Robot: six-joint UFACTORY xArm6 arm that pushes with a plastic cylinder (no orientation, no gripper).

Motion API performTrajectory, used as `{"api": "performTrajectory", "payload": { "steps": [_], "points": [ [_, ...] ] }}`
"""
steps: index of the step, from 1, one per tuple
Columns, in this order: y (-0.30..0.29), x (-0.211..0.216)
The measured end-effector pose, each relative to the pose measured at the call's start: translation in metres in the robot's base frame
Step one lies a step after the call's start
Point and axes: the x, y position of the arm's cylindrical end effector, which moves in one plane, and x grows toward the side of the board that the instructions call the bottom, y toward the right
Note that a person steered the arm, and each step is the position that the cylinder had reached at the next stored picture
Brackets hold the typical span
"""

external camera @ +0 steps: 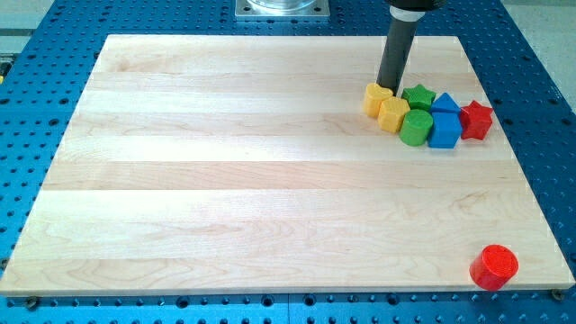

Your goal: Push the red star into green star

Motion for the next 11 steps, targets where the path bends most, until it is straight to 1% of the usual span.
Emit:
{"api": "performTrajectory", "payload": {
  "steps": [2,3,4,5,6,7,8,10,11],
  "points": [
    [-0.005,0.004],
    [0.017,-0.029],
    [0.094,-0.014],
    [0.146,0.071],
    [0.157,0.097],
    [0.144,0.106],
    [0.107,0.099],
    [0.092,0.045],
    [0.060,0.038]
  ]
}}
